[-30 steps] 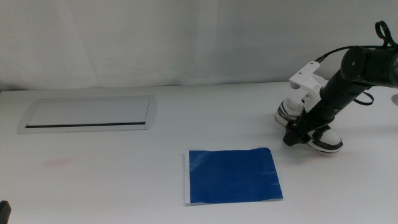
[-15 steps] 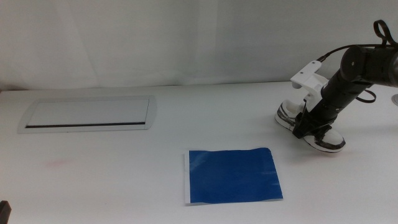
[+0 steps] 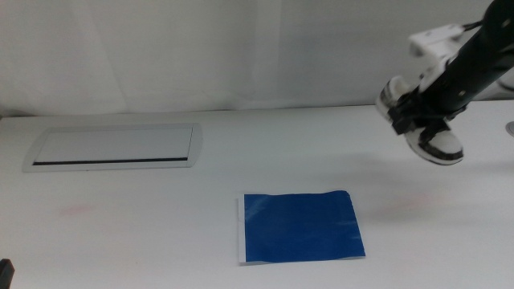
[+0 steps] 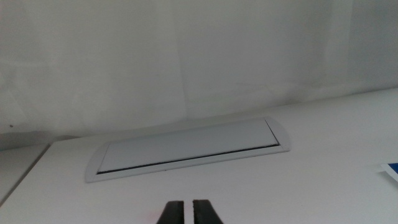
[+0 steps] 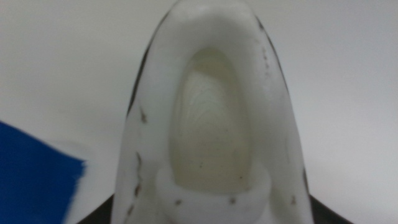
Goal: Use one arm to grab the shoe from the table and place it on the mat.
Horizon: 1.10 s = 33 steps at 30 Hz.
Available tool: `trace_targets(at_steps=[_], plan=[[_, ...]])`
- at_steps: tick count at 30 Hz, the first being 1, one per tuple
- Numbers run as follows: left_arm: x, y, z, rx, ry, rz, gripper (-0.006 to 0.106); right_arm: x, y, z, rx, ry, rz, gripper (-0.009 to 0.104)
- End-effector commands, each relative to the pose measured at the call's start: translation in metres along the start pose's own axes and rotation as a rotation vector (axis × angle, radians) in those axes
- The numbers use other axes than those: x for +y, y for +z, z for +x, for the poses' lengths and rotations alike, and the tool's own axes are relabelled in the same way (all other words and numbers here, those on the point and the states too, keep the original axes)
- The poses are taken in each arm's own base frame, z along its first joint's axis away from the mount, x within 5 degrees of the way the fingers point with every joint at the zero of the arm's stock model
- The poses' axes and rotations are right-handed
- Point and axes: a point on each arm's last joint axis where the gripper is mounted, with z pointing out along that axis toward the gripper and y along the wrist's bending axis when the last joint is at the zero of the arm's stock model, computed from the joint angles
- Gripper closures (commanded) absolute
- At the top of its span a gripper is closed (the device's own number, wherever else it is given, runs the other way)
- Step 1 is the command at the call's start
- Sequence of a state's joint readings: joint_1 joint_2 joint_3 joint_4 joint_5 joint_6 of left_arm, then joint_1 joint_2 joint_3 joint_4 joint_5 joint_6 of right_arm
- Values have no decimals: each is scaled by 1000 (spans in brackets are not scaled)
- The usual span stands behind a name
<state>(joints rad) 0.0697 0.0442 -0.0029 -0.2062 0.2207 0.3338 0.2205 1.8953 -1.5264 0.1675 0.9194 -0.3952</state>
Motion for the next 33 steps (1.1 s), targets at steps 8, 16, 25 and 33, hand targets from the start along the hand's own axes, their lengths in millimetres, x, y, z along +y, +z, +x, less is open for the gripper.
trace_targets(at_steps=[8,16,25,33], plan=[[-2,3,12,30,-18,5,104,15,-88,11,-52,348,11,97],[-2,3,12,28,-18,4,104,26,-129,28,-29,608,2,97],[-2,3,12,28,-18,4,104,31,-141,40,21,1025,99,97],[-2,3,12,28,-18,4,104,48,-142,40,-28,1252,211,97]])
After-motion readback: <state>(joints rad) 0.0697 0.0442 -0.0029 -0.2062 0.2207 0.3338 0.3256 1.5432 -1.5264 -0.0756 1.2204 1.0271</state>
